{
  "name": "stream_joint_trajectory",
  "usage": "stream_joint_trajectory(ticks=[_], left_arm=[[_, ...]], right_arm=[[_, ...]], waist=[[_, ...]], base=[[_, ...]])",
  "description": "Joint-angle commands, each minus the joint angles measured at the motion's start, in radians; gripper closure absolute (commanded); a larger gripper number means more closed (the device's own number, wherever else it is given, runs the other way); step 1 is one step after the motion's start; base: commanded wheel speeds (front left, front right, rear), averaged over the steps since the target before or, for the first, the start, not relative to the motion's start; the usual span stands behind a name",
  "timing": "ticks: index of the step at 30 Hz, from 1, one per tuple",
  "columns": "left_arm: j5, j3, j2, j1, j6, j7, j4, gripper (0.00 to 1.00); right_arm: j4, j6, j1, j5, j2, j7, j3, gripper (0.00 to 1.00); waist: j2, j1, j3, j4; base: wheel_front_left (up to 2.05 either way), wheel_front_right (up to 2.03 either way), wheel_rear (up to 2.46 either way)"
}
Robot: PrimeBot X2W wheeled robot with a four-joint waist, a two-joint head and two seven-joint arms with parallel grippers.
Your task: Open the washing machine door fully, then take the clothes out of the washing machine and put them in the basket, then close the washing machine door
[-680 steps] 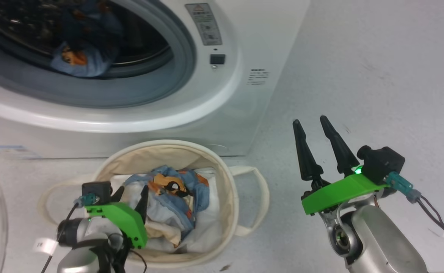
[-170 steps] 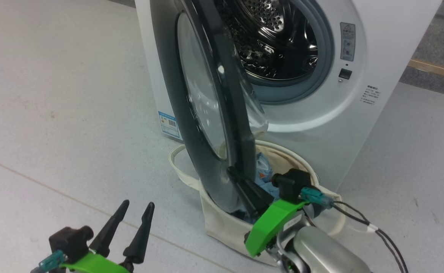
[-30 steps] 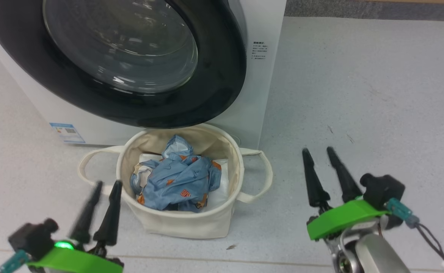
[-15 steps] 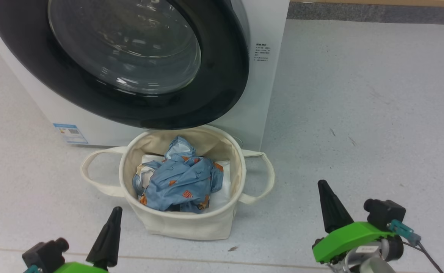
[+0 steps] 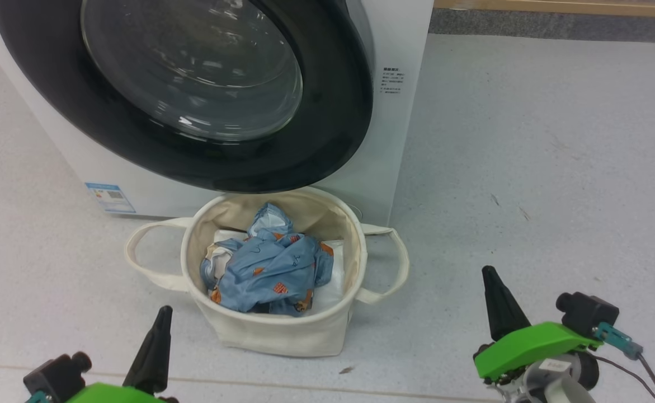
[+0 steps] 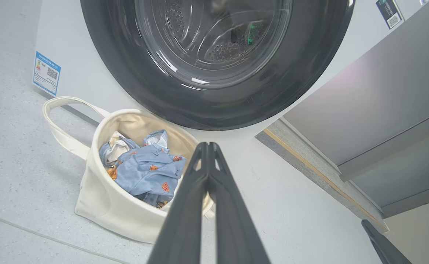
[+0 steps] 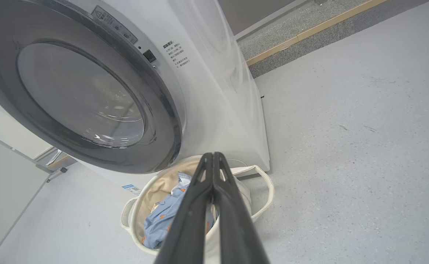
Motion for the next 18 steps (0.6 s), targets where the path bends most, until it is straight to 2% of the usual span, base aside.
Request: stream_joint_trajectory(ticks=[1, 18], left_arm=[[-0.020, 0.028, 0.004, -0.041, -0.011, 0.009, -0.021, 1.00], [-0.138, 0.080, -0.031, -0.048, -0.022, 0.051, 0.000, 1.00]], right_arm=[[-0.035, 0.001, -0.028, 0.029, -0.010, 0.003, -0.008, 1.00], [-0.039, 0.001, -0.017, 0.205, -0.015, 0.038, -0.049, 1.00]], waist=[[-0.0001, -0.0001, -0.001, 0.001], [-0.0001, -0.0001, -0.014, 0.016]], base=[[0.00, 0.00, 0.00], [0.00, 0.00, 0.00]])
